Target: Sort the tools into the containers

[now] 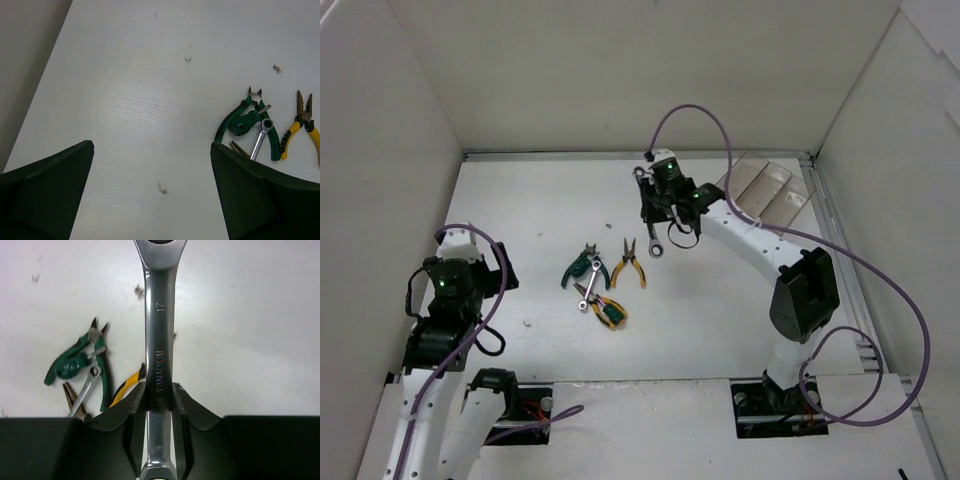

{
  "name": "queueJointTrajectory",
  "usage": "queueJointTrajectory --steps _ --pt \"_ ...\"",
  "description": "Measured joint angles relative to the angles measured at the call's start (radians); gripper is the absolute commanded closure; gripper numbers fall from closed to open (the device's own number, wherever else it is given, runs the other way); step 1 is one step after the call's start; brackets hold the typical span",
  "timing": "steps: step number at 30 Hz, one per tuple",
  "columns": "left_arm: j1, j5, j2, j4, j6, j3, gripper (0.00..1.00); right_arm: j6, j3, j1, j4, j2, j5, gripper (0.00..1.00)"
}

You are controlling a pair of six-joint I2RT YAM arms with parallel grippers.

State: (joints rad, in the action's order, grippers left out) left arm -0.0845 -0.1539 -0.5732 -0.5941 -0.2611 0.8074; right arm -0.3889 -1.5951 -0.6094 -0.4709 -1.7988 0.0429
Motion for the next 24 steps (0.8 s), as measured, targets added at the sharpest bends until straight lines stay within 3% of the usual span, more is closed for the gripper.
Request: queueJointTrajectory --steps 12,24 --pt "0.000 0.001 -0.008 0.000 0.001 0.000 0.00 -0.133 -0.183 0.323 -0.025 -0.019 0.055 1.00" --pt "0.000 0.004 -0.022 0.000 0.015 0.000 0.00 -0.238 -0.465 0.532 -0.027 -0.274 0.082 1.00"
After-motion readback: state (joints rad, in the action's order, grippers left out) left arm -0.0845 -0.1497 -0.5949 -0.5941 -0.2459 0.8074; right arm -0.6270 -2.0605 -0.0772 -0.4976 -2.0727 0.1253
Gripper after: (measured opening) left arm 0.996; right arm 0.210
